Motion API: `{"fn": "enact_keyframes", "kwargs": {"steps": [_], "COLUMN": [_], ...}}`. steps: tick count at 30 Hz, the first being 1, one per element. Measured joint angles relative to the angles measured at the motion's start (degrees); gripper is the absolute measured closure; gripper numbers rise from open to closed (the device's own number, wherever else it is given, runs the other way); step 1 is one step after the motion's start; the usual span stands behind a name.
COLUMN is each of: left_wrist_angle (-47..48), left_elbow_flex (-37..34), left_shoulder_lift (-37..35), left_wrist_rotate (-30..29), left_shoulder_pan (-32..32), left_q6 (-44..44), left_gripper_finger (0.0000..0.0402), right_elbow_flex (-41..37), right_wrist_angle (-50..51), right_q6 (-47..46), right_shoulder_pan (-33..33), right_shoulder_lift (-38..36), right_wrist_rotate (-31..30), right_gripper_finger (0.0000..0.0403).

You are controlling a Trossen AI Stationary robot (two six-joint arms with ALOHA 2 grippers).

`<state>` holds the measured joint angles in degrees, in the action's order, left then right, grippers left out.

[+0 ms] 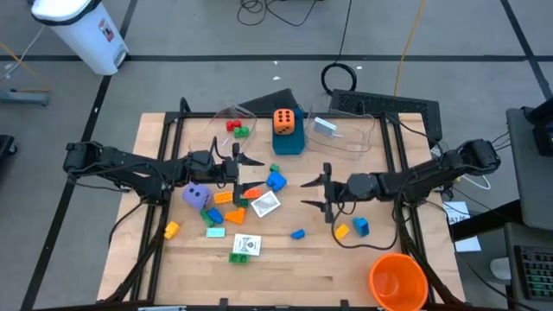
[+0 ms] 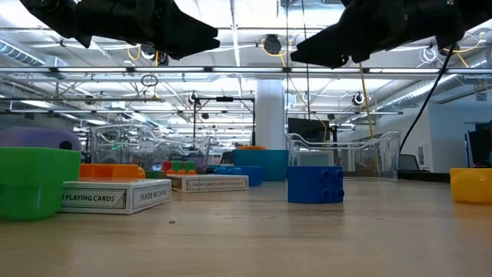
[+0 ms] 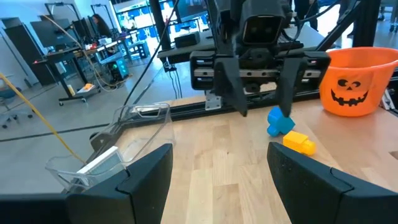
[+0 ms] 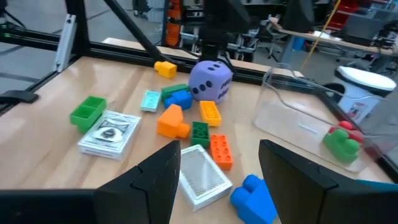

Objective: Pick & Place Toys
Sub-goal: Put the blue game piece into the left transparent bin

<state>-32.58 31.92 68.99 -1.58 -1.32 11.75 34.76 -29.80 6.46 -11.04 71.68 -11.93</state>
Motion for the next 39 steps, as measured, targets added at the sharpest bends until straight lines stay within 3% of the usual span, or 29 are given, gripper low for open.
{"fn": "enact_keyframes", "kwargs": {"steps": [3, 12, 22, 34, 39], "left_wrist_angle": [0.0, 0.0, -0.1, -0.2, -0.2], "left_elbow_flex": [0.0, 0.0, 0.0, 0.0, 0.0], "left_shoulder_lift": [0.0, 0.0, 0.0, 0.0, 0.0], "left_wrist_rotate": [0.0, 0.0, 0.0, 0.0, 0.0], "left_shoulder_pan": [0.0, 0.0, 0.0, -0.1, -0.1], "left_q6": [0.0, -0.1, 0.0, 0.0, 0.1], "left_gripper_finger": [0.0133, 0.0133, 0.0133, 0.0133, 0.0133], "right_elbow_flex": [0.0, 0.0, 0.0, 0.0, 0.1], "right_wrist_angle": [0.1, 3.9, 17.4, 20.3, 24.6], "right_q6": [-1.3, -6.7, -16.4, -21.0, -20.9], "right_shoulder_pan": [-0.9, -1.4, -1.5, -1.5, -2.2], "right_shoulder_lift": [0.0, -4.7, -13.0, -13.0, -13.0], "right_wrist_rotate": [1.2, 18.3, 13.7, 13.1, 8.3], "right_gripper_finger": [0.019, 0.019, 0.019, 0.019, 0.019]}}
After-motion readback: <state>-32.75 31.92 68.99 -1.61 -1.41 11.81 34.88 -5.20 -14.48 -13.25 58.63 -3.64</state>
